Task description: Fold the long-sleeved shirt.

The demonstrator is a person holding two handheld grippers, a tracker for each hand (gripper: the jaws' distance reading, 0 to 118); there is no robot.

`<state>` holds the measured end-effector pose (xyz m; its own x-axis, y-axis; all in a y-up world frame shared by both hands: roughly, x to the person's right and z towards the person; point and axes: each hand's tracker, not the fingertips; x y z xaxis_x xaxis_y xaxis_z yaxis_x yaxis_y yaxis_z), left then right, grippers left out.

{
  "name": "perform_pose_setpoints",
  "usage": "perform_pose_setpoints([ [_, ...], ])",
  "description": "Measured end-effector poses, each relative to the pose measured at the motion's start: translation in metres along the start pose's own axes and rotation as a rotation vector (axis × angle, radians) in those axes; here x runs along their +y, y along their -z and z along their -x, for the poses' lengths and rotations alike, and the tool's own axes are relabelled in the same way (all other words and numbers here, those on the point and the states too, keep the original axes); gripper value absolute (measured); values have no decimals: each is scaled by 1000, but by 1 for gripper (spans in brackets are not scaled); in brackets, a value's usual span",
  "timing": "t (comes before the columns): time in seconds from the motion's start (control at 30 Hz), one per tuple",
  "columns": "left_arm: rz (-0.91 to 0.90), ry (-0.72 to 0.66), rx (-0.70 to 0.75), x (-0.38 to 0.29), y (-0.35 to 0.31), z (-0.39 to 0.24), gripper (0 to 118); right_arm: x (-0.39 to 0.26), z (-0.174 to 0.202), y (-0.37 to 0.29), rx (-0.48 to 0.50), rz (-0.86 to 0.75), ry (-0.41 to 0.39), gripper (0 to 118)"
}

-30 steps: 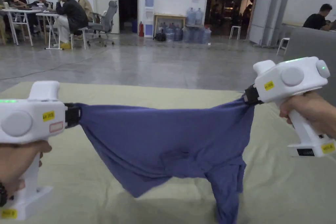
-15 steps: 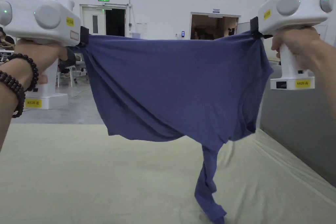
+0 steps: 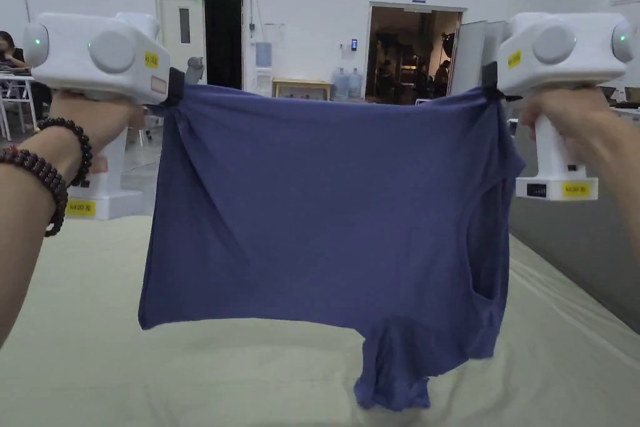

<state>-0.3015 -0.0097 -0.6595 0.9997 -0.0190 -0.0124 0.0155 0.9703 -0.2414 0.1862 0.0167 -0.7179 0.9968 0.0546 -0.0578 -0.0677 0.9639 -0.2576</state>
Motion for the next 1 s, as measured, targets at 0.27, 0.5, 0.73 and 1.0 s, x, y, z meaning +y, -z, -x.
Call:
perform_pose_setpoints([
  [0.27, 147, -21, -15, -116, 22, 13, 0, -115, 3, 23, 47, 141, 28, 2],
  [0.5, 150, -79, -46, -167, -25, 26, 0, -153, 14, -47, 114, 110, -110, 2],
  [0.73, 170, -4, -81, -253, -140, 28, 0, -231, 13, -162, 201, 134, -199, 2],
  [1.0, 437, -15, -107, -399, -250, 19, 0, -397, 6, -244, 396, 514, -292, 2],
])
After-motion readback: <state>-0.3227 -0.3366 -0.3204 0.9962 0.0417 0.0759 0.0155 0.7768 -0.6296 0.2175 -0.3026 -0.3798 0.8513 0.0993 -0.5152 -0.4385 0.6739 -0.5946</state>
